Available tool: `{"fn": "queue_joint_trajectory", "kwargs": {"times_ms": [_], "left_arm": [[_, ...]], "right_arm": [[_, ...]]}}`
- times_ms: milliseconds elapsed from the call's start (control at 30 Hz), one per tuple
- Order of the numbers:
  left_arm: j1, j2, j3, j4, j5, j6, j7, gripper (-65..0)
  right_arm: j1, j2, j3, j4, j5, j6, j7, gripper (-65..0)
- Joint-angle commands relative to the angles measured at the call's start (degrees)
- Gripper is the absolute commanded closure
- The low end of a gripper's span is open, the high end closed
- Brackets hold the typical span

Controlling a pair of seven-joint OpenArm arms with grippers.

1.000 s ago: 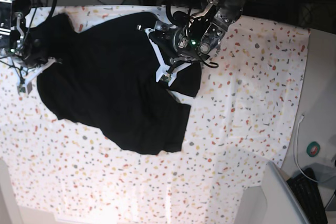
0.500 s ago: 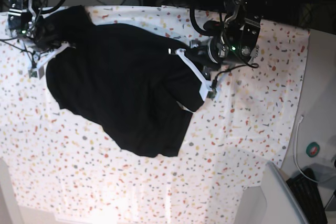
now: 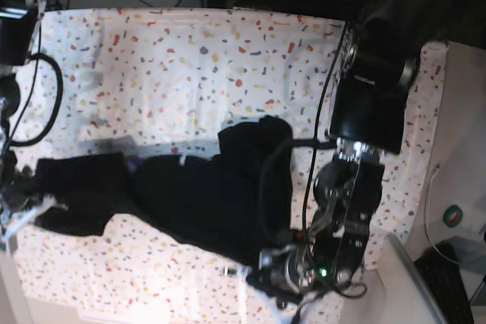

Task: Layout the t-shirt on the table in an organized manner, then fold the t-shirt properly
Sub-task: 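Lift the shirt with both grippers and fling it down flat, then grasp the shirt hem corners with both grippers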

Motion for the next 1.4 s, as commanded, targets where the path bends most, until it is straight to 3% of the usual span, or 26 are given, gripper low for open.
{"fn": "queue_joint_trajectory", "kwargs": {"times_ms": [0, 233, 333, 400, 567, 700, 767, 867, 933, 1367], "left_arm": [[-4.7, 1.6, -0.5, 0.6, -0.3, -0.2, -2.6, 0.0], [-15.9, 2.8, -3.9, 6.2, -0.3, -0.2, -5.2, 0.0], [-15.4, 3.4, -5.9, 10.8, -0.3, -0.2, -4.8, 0.0], [-10.3, 2.4, -6.1, 14.1, -0.3, -0.2, -4.8, 0.0], [10.1, -0.3, -6.1, 22.7, -0.1, -0.2, -5.2, 0.0], [25.4, -1.3, -6.3, 24.3, 0.4, -0.2, -6.2, 0.0], [33.3, -2.5, -6.1, 22.6, 0.4, -0.2, -10.7, 0.0], [40.9, -3.4, -6.1, 17.5, 0.4, -0.2, -18.6, 0.0], [44.0, -4.5, -6.1, 14.7, 0.2, -0.2, -21.0, 0.0], [49.9, -6.1, -6.2, 13.0, -0.2, -0.2, -21.5, 0.0]], "right_arm": [[3.4, 3.4, 1.3, 2.2, -0.3, -0.4, 2.3, 0.0], [9.2, 7.1, 15.3, 14.9, -0.3, 0.0, 0.9, 0.0], [8.2, 8.6, 16.7, 17.2, 0.0, 0.2, 0.4, 0.0], [3.0, 8.1, 18.4, 20.7, 0.0, 0.9, 0.3, 0.0], [-11.6, -0.2, 20.9, 26.7, 0.0, 1.2, 0.7, 0.0], [-19.6, -6.7, 20.7, 22.2, -0.2, 1.2, 0.9, 0.0], [-21.7, -8.6, 20.5, 16.3, -0.3, 1.2, 1.5, 0.0], [-24.0, -9.2, 20.4, 7.2, -0.3, 1.2, 5.3, 0.0], [-25.3, -9.5, 20.3, 3.9, -0.3, 1.2, 6.5, 0.0], [-28.7, -10.5, 20.7, 0.1, -0.1, 1.2, 5.1, 0.0]]}}
